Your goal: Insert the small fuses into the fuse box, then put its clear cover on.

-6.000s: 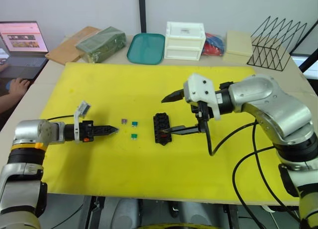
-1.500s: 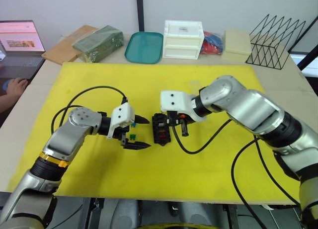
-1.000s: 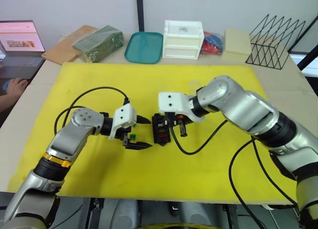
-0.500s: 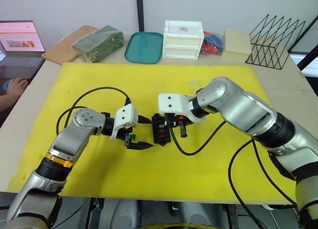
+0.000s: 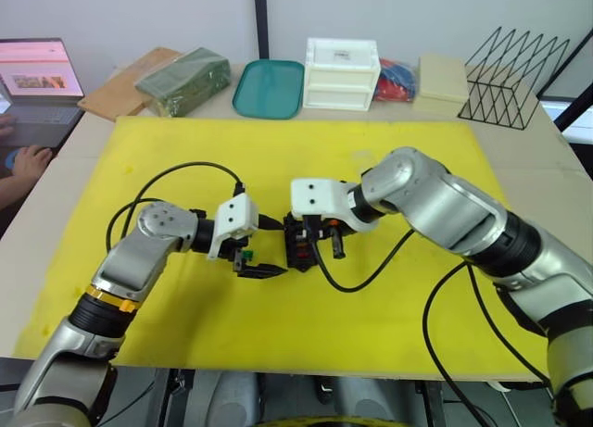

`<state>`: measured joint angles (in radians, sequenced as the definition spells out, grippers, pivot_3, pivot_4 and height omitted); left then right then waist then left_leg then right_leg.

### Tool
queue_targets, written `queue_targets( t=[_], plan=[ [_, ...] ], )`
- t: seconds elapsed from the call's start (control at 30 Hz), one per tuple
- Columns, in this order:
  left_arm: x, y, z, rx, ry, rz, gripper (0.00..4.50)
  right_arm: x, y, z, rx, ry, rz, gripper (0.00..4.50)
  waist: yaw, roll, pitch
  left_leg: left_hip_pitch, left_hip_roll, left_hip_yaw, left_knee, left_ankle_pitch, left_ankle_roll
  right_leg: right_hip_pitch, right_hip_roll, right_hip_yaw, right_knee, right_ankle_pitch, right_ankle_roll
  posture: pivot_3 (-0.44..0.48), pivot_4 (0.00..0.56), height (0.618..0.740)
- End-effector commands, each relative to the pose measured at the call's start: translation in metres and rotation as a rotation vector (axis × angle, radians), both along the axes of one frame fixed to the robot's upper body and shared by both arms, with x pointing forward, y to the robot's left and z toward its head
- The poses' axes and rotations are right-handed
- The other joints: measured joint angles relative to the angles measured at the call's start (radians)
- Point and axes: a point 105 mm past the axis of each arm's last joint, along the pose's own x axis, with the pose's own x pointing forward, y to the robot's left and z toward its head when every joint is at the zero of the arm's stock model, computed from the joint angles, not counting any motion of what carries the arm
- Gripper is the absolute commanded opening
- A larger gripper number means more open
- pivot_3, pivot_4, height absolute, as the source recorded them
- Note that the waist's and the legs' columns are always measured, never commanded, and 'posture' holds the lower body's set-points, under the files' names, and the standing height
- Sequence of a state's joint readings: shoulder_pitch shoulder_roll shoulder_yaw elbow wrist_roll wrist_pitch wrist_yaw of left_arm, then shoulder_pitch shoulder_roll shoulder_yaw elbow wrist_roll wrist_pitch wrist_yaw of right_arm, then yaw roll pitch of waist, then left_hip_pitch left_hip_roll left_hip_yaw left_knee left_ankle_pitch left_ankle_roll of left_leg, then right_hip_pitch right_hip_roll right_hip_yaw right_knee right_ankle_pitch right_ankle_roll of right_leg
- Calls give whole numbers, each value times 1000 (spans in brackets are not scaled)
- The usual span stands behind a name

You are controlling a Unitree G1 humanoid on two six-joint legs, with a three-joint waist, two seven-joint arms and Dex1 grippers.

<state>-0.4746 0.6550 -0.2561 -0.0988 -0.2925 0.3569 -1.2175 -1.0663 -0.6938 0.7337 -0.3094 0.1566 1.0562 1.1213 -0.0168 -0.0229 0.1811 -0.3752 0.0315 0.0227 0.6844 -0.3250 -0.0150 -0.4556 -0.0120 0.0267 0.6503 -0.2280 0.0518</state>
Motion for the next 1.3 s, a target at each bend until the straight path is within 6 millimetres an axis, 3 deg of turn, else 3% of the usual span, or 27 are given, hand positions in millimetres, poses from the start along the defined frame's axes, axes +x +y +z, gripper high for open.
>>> queue_targets(
  t=[0.03, 0.37, 0.67, 0.7, 0.8, 1.1, 1.3],
  plan=[
    [1, -2, 10, -17, -47, -5, 4466, 3, 1, -3, -29, -29, 0, 0, 0, 0, 0, 0, 0, 0, 0, 0, 0, 0, 0, 0, 0, 0, 0, 0, 150, 740],
    [1, -3, 10, -22, -51, 2, 4466, 5, -1, -16, -76, -28, -4, 0, -3, 0, -1, 3, 0, 0, 0, 0, 0, 2, 0, 0, 1, 0, 0, 0, 150, 740],
    [1, -3, 9, -20, -50, 3, 4466, 4, 0, -12, -66, -35, 11, 0, -3, 0, -1, 3, 0, 0, 1, 0, 0, 3, 0, 0, 1, 0, 0, 0, 150, 740],
    [0, -2, 9, -19, -50, 3, 4492, 4, 0, -11, -64, -37, 14, 235, -3, 0, -1, 3, 0, 0, 1, 0, 0, 3, 0, 0, 1, 0, 0, 0, 150, 740],
    [0, -1, 9, -16, -50, 4, 4500, 5, 1, -4, -45, -45, 16, 968, -2, 0, -1, 3, 0, 0, 1, 0, 0, 3, 0, 0, 1, 0, 0, 0, 150, 740],
    [1, 0, 9, -13, -50, 7, 4500, 8, 2, 16, 11, -62, 6, 968, 1, 0, -1, 2, 0, 0, 1, 0, 0, 3, 0, 0, 1, 0, 0, 0, 150, 740],
    [2, 2, 10, -12, -52, 11, 4500, -1, 2, 35, 66, -47, 44, 968, 0, 0, -1, 2, 0, 0, 1, 0, 0, 2, 0, 0, 1, 0, 0, 0, 150, 740]
  ],
)
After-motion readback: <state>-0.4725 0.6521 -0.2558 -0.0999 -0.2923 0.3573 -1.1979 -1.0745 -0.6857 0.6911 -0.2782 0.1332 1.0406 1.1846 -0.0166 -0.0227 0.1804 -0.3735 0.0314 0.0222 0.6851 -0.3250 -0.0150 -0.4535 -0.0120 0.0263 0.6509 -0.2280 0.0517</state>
